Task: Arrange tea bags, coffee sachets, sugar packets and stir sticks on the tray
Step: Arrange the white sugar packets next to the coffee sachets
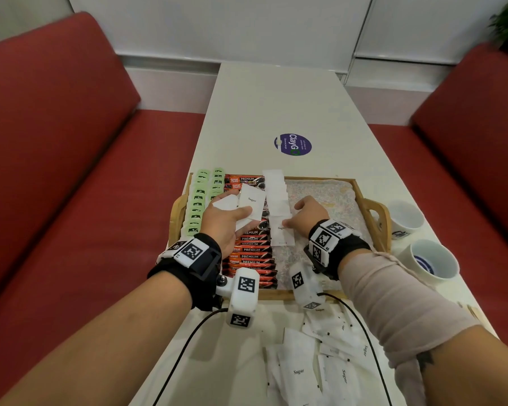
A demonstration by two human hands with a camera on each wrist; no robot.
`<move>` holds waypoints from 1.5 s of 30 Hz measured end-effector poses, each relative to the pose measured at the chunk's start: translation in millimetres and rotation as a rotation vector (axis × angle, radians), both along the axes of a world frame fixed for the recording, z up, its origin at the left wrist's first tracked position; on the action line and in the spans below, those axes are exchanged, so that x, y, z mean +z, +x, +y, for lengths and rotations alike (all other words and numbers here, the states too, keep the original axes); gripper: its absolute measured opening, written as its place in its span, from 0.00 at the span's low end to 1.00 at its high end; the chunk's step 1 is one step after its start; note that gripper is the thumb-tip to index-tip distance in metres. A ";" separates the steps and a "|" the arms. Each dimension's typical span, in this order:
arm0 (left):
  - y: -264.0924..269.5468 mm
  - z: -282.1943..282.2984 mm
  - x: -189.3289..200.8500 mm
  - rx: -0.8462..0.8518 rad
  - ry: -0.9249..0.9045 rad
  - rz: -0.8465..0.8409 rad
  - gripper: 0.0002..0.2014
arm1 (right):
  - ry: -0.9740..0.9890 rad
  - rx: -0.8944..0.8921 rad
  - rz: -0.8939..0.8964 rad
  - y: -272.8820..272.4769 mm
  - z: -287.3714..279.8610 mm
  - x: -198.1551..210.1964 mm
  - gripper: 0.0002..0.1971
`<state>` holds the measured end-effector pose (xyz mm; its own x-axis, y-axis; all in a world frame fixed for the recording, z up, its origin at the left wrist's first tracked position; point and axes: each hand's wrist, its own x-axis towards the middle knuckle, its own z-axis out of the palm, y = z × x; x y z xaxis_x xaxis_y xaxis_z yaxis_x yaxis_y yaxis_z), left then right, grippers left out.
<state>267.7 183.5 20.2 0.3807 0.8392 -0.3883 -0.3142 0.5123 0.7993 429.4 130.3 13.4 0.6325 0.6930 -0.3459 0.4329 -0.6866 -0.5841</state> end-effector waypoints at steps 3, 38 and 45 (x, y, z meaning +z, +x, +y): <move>-0.4 -0.7 -0.5 0.000 0.003 0.002 0.20 | 0.034 -0.005 0.002 0.4 -1.1 -2.9 0.19; -1.3 -18.9 7.9 -0.001 -0.004 -0.011 0.13 | 0.255 0.032 0.046 -0.2 -28.2 19.5 0.13; -2.5 -19.0 6.6 0.015 -0.015 -0.012 0.15 | 0.021 0.103 0.011 -1.5 -30.2 4.2 0.14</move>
